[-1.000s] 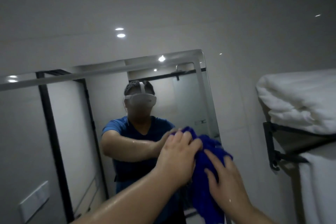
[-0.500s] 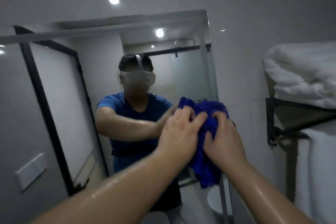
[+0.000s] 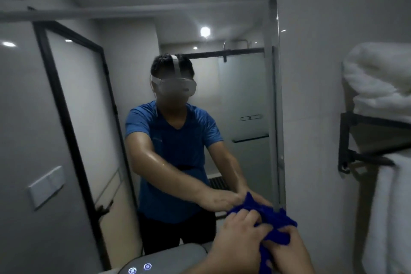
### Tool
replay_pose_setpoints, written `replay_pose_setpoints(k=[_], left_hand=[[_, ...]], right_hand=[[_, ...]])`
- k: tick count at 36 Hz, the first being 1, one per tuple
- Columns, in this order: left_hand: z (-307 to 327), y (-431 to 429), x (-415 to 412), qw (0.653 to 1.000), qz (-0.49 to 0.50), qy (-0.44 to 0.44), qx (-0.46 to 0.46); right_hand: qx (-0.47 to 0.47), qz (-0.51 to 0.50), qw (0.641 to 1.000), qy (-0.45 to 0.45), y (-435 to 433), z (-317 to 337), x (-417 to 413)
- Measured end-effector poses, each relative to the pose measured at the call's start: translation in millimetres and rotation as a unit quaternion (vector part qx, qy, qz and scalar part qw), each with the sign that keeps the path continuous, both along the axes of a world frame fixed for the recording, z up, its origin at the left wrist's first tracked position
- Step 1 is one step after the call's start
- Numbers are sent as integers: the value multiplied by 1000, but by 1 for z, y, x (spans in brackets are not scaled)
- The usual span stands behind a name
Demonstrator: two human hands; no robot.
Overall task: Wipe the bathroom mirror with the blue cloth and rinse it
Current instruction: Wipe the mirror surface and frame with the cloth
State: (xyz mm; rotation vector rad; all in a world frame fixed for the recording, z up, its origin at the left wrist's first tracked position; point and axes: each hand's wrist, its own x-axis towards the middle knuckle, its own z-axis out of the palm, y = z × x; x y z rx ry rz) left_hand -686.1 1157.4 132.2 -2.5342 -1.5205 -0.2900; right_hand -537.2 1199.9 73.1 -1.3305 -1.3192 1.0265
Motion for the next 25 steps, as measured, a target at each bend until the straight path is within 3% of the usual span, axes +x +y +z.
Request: replay_pose_setpoints(k=[2,8,14,19,25], left_hand=[[33,-11,-6,997,0,19,75],[144,-39,-60,968,41,-9,248],[238,-91,-154,934,135,-78,321],[235,-136,-229,909,191,-121,351],[163,-188,-308,856,268,-241,371]], right_hand=[[5,-8,999,39,-15,35,-15],[182,0,981,63,-46,137,-70],[353,4,933,-67,-81,224,-153],[408,37,899,-153,-122,237,-228],[426,126,874,-196,-164,209,-305]])
